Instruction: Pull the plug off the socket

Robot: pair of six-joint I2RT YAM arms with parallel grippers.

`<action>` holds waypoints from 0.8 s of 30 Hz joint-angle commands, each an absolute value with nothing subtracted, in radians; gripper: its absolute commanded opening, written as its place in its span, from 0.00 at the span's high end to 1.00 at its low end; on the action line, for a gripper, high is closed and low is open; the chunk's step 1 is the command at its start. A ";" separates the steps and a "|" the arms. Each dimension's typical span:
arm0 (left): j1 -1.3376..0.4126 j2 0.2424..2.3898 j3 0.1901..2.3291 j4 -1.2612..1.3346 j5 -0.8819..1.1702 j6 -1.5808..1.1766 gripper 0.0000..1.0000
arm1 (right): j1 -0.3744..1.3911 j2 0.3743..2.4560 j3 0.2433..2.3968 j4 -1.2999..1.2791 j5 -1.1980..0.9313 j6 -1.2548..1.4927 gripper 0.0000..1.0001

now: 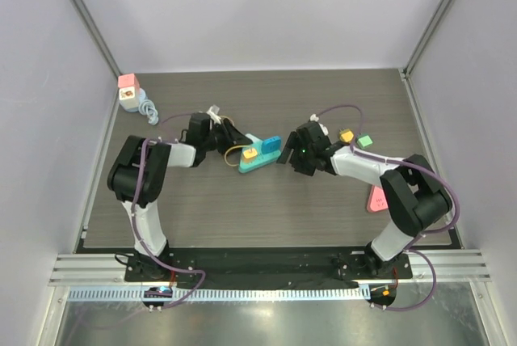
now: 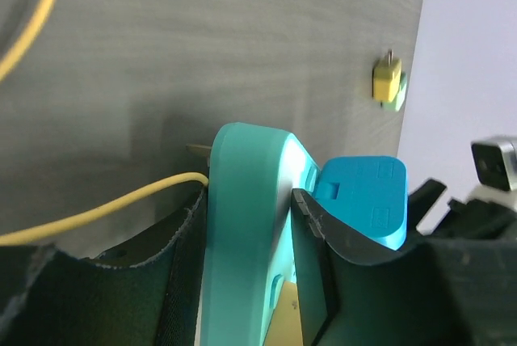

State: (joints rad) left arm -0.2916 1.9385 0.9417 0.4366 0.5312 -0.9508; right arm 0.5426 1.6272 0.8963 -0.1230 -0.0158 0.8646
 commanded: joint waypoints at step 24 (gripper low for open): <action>-0.641 1.816 0.522 0.994 -0.077 -1.029 1.00 | 0.666 1.549 1.130 -0.618 0.359 1.221 0.29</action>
State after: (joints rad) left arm -0.6159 1.8469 0.5362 0.9901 0.0525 -1.1339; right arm 0.6483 1.4761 1.0229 -0.5217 0.2890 1.1309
